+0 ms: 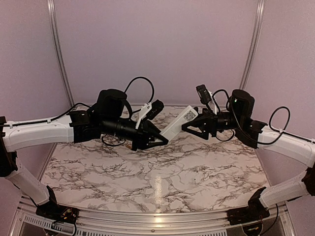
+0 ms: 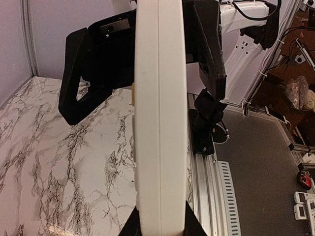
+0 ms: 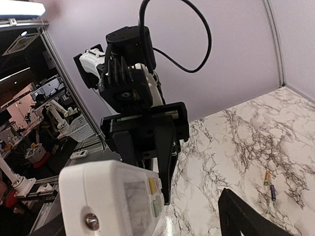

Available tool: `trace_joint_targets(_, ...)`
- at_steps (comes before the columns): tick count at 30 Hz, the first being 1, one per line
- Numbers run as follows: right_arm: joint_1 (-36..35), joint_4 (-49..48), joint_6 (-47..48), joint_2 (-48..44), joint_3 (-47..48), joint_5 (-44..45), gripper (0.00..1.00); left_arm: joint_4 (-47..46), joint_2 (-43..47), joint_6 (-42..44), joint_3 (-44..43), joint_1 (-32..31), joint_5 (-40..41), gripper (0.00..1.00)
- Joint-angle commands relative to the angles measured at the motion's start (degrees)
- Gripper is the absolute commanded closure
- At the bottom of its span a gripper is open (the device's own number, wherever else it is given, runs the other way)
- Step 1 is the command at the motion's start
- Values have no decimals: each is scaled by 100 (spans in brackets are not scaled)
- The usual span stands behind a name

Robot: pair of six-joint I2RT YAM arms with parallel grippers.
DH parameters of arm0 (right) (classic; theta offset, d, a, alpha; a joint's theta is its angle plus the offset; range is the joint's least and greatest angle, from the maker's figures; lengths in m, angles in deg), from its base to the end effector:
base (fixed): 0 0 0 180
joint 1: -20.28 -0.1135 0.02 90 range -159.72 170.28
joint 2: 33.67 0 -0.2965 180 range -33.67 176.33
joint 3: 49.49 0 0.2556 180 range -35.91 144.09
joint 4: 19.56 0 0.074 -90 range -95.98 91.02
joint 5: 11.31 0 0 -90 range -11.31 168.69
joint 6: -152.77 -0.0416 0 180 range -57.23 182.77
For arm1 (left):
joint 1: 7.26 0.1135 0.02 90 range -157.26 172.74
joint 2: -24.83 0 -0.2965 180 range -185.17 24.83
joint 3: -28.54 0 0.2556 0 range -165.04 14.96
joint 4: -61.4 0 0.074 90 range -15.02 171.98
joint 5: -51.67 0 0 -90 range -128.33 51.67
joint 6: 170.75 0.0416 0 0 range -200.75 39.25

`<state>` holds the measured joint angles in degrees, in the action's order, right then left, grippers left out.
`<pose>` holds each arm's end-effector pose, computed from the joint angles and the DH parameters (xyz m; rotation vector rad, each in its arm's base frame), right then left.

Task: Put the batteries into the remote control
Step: Pass from the left arm to the right

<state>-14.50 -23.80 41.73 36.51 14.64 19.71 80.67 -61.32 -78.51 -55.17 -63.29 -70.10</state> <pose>0.2006 0.1827 0.3625 -1.0645 1.4874 1.5291 0.1814 -0.3084 0.3580 1.3329 1.5852 -1.1400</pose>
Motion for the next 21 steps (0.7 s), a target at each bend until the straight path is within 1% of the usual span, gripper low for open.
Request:
trace_joint_targets(1, -158, -544, -235, 49, 175, -342, 20, -767, 24, -498, 124, 40, -760, 89)
trace_joint_targets(2, -170, -607, -273, 63, 183, -365, 22, -852, 15, -560, 136, 40, -801, 89)
trace_joint_targets(4, -194, -689, -373, 118, 219, -348, 30, -952, -25, -629, 141, 40, -826, 88)
trace_joint_targets(8, -212, -1051, -647, 196, 208, -370, 43, -1054, -139, -720, 149, 40, -812, 88)
trace_joint_targets(12, -213, -1269, -789, 178, 190, -313, 53, -1073, -231, -790, 131, 40, -751, 88)
trace_joint_targets(17, -208, -1411, -936, 160, 156, -110, 60, -1111, -279, -864, 116, 48, -624, 88)
trace_joint_targets(18, -212, -1333, -920, 165, 171, -25, 64, -1136, -287, -891, 114, 53, -574, 89)
trace_joint_targets(21, -212, -1220, -897, 192, 206, 64, 80, -1140, -277, -917, 100, 62, -544, 88)
